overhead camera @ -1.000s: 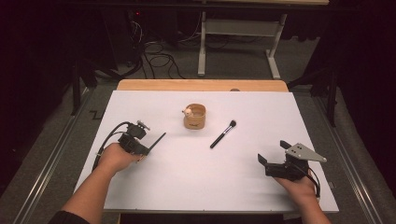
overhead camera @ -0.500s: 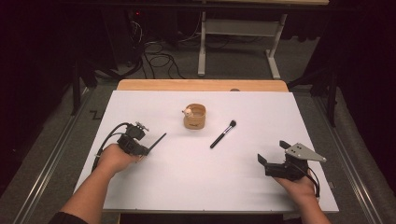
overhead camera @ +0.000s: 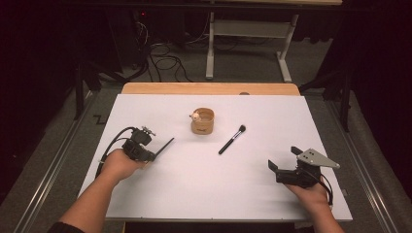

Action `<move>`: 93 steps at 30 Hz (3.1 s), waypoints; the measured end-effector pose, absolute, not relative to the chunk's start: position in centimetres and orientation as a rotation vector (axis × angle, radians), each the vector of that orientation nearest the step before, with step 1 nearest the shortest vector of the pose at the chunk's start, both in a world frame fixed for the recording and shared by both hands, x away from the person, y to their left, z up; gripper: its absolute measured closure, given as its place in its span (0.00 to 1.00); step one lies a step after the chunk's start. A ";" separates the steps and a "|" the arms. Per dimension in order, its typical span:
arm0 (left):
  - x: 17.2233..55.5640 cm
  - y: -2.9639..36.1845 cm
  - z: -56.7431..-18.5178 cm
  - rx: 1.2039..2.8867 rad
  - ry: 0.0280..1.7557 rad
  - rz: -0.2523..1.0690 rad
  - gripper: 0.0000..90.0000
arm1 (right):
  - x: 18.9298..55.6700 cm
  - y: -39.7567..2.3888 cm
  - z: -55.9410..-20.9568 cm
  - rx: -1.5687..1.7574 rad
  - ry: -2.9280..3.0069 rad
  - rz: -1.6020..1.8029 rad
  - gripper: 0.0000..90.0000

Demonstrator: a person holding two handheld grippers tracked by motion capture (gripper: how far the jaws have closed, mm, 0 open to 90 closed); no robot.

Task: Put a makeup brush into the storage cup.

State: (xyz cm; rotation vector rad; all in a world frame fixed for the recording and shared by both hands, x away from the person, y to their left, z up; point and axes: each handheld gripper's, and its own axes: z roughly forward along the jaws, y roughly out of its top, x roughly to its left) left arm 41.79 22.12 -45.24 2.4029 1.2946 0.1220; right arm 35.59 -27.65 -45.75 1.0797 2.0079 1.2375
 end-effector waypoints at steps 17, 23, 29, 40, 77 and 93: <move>39.5 21.4 -39.3 2.429 1.192 0.186 0.93 | 35.5 -27.7 -45.8 1.095 2.002 1.245 0.03; 38.8 20.7 -37.5 2.448 1.157 0.191 0.93 | 35.5 -27.7 -45.7 1.091 1.999 1.246 0.03; 38.7 20.5 -37.2 2.457 1.158 0.199 0.93 | 35.5 -27.8 -45.7 1.095 1.994 1.252 0.03; 38.8 19.0 -37.9 2.480 1.085 0.167 0.93 | 35.5 -27.8 -45.7 1.097 1.996 1.252 0.03; 37.2 10.9 -40.1 2.672 0.787 0.077 0.93 | 35.3 -27.5 -45.7 1.075 2.013 1.253 0.03; 36.8 9.5 -40.2 2.726 0.725 0.082 0.93 | 35.2 -26.9 -45.6 1.034 2.053 1.254 0.03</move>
